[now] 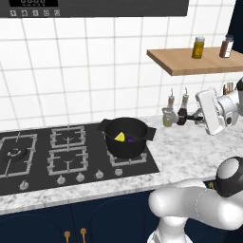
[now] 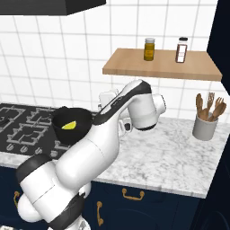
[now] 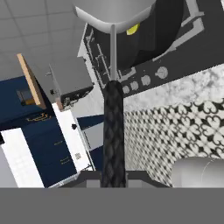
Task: Put the eggplant and lemon wedge in the pot. Retrieve the spatula and lightly stir the vegetables in the pot.
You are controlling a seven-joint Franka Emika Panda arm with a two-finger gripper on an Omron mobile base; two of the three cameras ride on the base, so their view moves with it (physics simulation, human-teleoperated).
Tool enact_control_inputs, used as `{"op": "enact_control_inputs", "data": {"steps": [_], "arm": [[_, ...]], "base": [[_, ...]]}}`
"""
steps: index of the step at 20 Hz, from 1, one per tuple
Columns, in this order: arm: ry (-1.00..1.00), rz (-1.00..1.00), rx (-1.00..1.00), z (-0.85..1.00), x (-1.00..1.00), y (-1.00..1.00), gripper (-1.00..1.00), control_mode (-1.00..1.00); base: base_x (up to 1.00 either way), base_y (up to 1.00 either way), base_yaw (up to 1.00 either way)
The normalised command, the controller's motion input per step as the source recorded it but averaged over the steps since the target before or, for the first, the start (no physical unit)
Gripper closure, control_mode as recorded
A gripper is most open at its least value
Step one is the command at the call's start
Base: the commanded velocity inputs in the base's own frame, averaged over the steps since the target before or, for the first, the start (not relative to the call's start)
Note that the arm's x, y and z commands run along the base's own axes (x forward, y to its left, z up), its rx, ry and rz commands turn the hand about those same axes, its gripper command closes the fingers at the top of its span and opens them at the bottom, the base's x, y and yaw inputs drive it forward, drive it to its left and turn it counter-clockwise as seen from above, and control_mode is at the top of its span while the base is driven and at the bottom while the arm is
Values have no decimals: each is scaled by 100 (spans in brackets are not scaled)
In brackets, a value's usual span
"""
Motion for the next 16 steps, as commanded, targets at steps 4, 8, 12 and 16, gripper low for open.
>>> {"op": "enact_control_inputs", "data": {"steps": [4, 8, 12, 16], "arm": [[34, -44, 24, 49, 0, 91, 100, -100], [54, -49, 15, 37, 0, 84, 100, -100], [54, -47, 10, 32, 10, 92, 100, -100], [46, -22, 11, 17, 43, 97, 100, -100]], "base": [[0, 0, 0], [0, 0, 0], [0, 0, 0], [0, 0, 0]]}}
